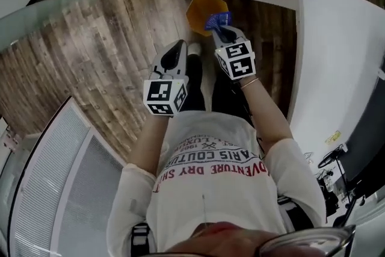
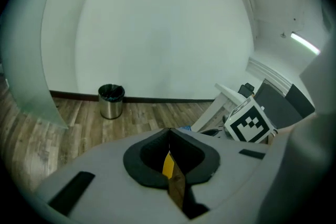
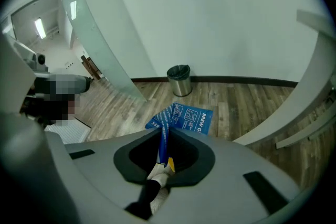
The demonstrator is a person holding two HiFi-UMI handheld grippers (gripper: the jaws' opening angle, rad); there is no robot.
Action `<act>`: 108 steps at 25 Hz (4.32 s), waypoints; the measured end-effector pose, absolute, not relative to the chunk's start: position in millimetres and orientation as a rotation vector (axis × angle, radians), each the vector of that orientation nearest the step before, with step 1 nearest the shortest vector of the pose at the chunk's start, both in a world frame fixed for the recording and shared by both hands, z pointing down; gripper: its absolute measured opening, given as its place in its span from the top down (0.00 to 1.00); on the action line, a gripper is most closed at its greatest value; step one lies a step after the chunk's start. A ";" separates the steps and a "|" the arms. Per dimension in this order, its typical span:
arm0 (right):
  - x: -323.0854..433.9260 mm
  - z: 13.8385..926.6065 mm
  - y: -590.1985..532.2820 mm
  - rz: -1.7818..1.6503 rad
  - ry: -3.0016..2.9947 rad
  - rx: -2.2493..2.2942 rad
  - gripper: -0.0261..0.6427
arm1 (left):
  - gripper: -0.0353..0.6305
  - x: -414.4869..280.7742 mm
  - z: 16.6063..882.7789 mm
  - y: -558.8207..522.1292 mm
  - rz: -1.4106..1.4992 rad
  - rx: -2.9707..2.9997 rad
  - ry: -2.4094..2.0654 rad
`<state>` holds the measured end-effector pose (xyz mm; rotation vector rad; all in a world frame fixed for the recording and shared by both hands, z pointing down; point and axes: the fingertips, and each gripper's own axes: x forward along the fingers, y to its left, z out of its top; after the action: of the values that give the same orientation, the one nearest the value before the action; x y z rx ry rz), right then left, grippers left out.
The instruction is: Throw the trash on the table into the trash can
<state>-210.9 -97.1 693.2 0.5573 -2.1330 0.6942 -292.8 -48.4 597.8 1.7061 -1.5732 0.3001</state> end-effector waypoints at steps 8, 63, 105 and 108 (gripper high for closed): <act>-221.3 893.6 -95.1 0.749 -2.046 0.509 0.89 | 0.91 -312.9 770.6 -41.1 0.265 1.582 -1.541; 351.4 276.0 134.3 0.367 -1.728 2.509 0.92 | 0.91 267.2 256.6 51.7 0.130 2.875 -0.326; 504.7 498.8 290.2 1.053 -1.266 2.320 0.60 | 0.91 449.2 391.0 178.9 0.590 2.712 0.127; 511.5 525.6 292.1 1.112 -1.224 2.274 0.60 | 0.91 453.7 408.2 181.2 0.646 2.679 0.142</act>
<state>511.5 292.1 525.6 2.2743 -1.2237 1.1120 453.7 181.2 408.2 2.6789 0.1425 0.6457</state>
